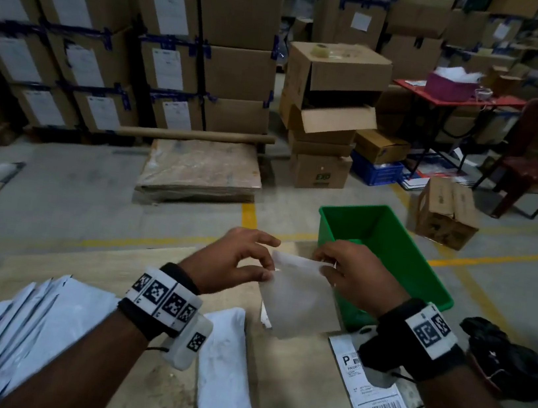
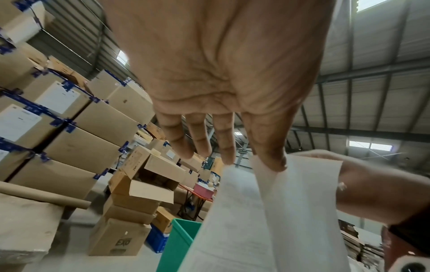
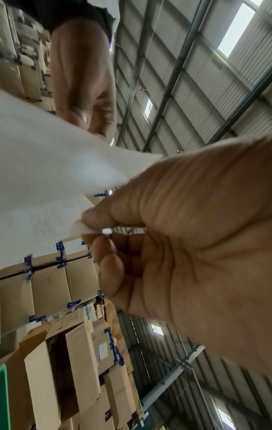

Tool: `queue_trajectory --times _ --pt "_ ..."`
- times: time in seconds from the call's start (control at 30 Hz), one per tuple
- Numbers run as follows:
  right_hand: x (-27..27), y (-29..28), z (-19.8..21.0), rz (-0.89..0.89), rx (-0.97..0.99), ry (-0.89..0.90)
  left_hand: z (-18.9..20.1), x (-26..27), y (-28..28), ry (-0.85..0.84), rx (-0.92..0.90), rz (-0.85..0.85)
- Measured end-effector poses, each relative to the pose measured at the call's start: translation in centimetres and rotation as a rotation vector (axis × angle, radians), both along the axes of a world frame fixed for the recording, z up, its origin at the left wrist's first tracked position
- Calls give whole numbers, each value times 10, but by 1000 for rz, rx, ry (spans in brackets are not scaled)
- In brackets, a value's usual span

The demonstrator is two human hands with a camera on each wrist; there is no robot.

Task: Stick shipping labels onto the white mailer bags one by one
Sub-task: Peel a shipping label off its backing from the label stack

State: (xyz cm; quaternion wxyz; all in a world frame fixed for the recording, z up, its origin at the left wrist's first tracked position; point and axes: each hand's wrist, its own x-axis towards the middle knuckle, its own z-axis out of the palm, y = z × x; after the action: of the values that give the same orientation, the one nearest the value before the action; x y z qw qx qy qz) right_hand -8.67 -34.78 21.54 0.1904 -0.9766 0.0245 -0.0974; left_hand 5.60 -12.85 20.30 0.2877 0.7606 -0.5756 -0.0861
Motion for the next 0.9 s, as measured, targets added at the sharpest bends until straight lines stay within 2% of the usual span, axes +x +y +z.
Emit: queue_trajectory --times 0.53,0.9 --pt "-8 19 7 5 45 -56 -2 -7 -6 28 -148 77" --pt "-15 12 8 -49 114 -86 0 -4 0 -75 -143 169"
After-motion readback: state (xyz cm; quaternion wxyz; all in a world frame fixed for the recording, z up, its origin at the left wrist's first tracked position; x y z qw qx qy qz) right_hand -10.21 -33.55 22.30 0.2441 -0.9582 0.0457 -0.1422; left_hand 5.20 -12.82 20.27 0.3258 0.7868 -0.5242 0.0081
